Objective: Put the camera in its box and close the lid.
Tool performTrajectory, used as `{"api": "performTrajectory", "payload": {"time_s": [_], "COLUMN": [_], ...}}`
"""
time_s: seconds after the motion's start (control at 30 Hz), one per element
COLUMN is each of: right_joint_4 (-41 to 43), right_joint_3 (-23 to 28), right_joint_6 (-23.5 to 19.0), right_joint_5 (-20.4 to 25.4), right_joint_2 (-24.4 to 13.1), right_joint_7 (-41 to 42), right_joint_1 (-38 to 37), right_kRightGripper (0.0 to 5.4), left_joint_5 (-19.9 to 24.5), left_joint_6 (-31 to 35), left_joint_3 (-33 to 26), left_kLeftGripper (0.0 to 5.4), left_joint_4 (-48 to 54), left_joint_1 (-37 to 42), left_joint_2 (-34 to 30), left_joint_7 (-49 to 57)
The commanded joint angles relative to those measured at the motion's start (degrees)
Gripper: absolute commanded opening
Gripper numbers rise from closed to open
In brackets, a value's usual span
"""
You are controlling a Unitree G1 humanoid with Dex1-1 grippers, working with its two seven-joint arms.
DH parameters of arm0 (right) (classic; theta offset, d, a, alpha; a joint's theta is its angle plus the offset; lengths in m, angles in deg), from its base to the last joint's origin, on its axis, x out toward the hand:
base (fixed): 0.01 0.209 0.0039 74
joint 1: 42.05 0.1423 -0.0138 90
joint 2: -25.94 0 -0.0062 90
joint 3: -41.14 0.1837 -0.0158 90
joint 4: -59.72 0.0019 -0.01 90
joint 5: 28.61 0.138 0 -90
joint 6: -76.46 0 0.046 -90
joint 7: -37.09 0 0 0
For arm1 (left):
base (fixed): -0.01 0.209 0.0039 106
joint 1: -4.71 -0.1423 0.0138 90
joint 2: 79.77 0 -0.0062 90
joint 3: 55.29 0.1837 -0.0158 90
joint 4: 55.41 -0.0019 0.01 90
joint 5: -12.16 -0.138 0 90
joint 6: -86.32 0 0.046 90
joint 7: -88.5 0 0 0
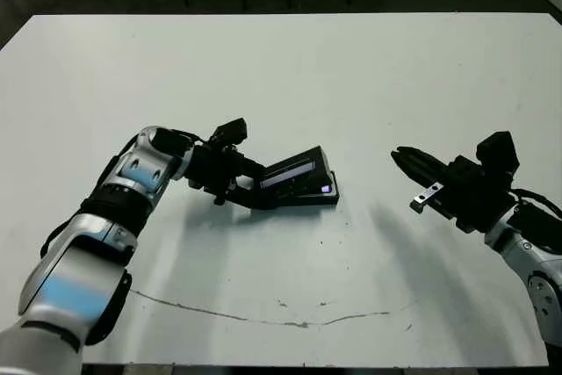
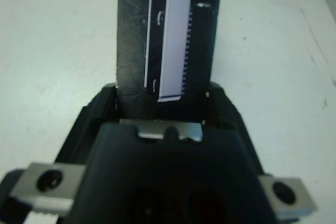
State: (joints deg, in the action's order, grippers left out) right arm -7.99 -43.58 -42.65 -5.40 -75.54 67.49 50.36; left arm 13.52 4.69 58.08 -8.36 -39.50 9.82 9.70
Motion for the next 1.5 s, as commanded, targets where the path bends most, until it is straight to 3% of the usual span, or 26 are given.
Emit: {"api": "performTrajectory", "payload": {"time_s": [0.03, 0.53, 0.97, 1.5], "right_joint_4": [-0.2, 0.0, -0.4, -0.1], "right_joint_3": [-0.3, -0.3, -0.3, -0.5], "right_joint_6": [-0.5, -0.2, 0.3, 0.0], "right_joint_5": [0.0, -0.2, 0.0, 0.0], "right_joint_2": [0.1, -0.2, 0.0, 0.1], "right_joint_7": [0.0, 0.2, 0.5, 0.1], "right_joint_1": [-0.7, -1.0, -1.2, -0.8], "right_kRightGripper": [0.0, 0.0, 0.0, 0.0], "left_joint_5": [-4.2, -6.9, -7.6, -7.6], "left_joint_6": [1.8, 3.3, 11.8, 21.7], "left_joint_3": [4.0, 7.0, 8.0, 11.9], "left_kLeftGripper": [2.64, 2.64, 2.64, 5.38], "left_joint_4": [-1.8, -2.0, 7.0, 21.4], "left_joint_1": [-1.6, 1.0, -0.9, -4.7], "left_joint_2": [1.6, 3.8, 2.1, -0.7], "left_joint_7": [0.4, -0.7, 1.5, 4.1]}}
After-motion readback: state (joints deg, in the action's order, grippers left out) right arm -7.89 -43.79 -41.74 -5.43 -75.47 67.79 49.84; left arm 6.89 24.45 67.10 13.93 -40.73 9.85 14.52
